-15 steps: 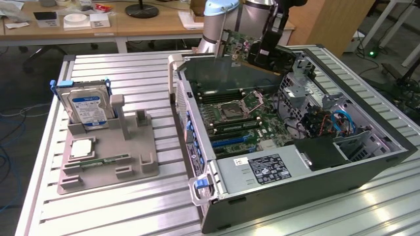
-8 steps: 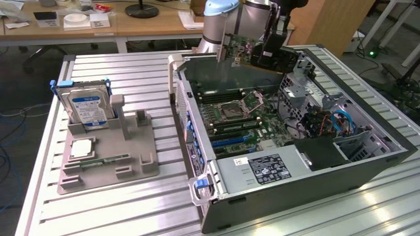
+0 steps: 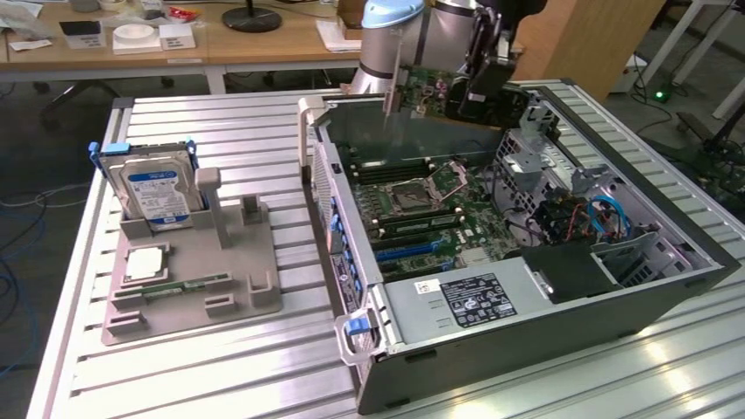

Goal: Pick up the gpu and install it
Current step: 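Insert the gpu into the slot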

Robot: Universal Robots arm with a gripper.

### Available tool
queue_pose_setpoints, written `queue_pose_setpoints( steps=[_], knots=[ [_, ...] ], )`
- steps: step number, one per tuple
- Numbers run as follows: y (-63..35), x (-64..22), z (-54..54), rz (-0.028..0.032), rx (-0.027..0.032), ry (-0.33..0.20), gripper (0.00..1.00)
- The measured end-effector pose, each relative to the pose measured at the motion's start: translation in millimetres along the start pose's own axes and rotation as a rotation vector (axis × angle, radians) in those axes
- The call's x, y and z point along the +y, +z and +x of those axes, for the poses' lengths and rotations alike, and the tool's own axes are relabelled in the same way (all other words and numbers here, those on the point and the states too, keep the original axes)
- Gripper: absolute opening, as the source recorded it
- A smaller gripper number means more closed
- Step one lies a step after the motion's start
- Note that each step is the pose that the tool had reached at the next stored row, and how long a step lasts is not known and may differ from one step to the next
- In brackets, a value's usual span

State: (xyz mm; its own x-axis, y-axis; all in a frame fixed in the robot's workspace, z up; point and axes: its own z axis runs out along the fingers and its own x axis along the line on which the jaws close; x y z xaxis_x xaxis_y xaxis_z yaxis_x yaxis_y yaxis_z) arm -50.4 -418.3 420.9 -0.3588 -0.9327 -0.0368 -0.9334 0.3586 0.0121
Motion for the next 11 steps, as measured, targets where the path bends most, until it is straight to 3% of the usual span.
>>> queue_pose_setpoints(
  steps=[11],
  knots=[
    [2.7,-0.1,0.1,-0.0069,0.0021,-0.198,0.28]
  ],
)
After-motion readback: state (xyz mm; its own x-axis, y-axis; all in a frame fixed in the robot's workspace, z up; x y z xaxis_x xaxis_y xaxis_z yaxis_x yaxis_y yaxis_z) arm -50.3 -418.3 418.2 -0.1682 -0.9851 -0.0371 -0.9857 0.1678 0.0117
